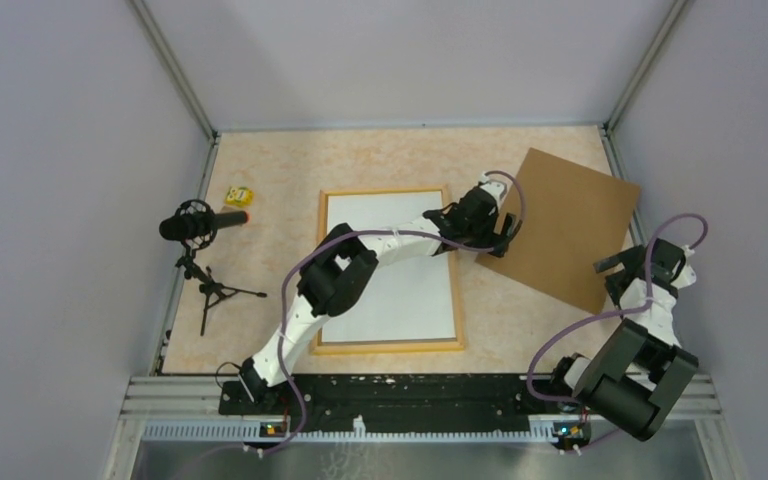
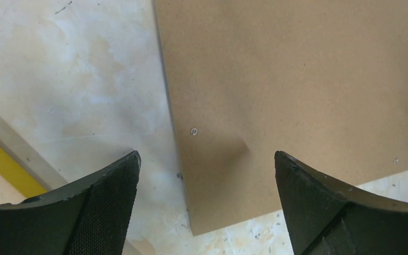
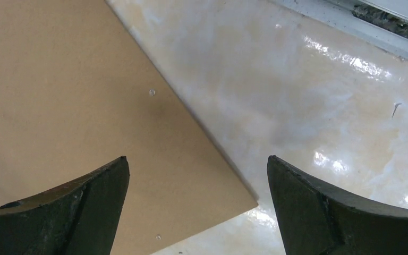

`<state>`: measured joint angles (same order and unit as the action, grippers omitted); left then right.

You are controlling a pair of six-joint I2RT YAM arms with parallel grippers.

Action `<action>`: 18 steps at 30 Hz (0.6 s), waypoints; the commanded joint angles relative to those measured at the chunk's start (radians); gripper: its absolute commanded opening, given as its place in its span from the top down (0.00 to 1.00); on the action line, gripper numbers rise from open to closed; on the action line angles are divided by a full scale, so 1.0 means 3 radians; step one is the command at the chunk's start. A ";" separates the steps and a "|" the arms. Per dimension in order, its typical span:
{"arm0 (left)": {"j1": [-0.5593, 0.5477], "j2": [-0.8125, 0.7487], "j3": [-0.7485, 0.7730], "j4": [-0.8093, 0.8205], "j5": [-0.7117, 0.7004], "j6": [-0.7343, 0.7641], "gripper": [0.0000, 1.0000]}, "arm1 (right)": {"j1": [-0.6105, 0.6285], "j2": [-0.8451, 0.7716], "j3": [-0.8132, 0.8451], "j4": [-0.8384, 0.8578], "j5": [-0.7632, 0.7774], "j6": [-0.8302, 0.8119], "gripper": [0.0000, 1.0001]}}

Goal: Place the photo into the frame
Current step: Adjust the photo frame item at the center of the board, then turn over the photo frame item at the center of the board.

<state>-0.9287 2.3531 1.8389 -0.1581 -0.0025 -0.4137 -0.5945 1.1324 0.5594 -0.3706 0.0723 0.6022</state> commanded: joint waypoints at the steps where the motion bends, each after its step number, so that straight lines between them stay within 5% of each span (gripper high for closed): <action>1: -0.0018 0.0123 0.0203 -0.0026 -0.0028 -0.0216 0.03 | -0.0145 0.0160 -0.0031 0.0404 -0.0404 -0.0098 0.03; 18: 0.0092 0.0058 0.0113 0.0025 0.1161 -0.0943 0.06 | -0.0146 0.0558 -0.0204 0.0798 -0.1711 -0.0346 0.06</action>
<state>-0.8936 2.3791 1.8793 -0.1547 0.1761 -0.6209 -0.6468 1.2785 0.5331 -0.1184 -0.2390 0.5152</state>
